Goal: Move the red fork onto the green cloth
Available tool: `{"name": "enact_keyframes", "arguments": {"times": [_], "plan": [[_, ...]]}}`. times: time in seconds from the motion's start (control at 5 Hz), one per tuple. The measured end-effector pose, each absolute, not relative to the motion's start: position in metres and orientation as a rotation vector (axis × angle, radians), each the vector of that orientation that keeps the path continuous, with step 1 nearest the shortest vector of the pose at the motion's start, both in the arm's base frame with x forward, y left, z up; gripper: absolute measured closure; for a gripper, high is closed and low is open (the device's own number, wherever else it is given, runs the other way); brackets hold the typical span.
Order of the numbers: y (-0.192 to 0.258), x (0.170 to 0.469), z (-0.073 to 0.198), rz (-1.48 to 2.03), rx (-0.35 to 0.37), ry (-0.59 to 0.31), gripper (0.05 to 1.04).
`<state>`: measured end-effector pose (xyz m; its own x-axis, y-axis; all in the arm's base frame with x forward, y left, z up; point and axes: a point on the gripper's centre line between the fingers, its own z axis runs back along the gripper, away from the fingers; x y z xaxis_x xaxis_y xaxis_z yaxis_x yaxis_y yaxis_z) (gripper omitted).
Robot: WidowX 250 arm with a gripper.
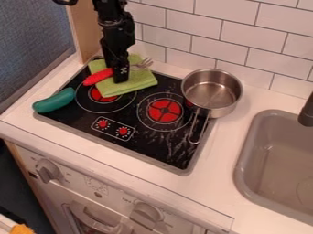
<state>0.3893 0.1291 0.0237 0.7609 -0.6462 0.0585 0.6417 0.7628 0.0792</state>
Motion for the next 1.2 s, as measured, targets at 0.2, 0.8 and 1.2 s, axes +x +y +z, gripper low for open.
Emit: {"name": "enact_keyframes", "arguments": {"times": [0.2,0.8,1.2], "plan": [[0.135,0.385,0.043,-0.683,0.053,-0.104,0.083],[0.120,0.354,0.112,-0.686,0.026,-0.128,0.083],[0.120,0.354,0.114,-0.687,0.031,-0.132,0.083]]}}
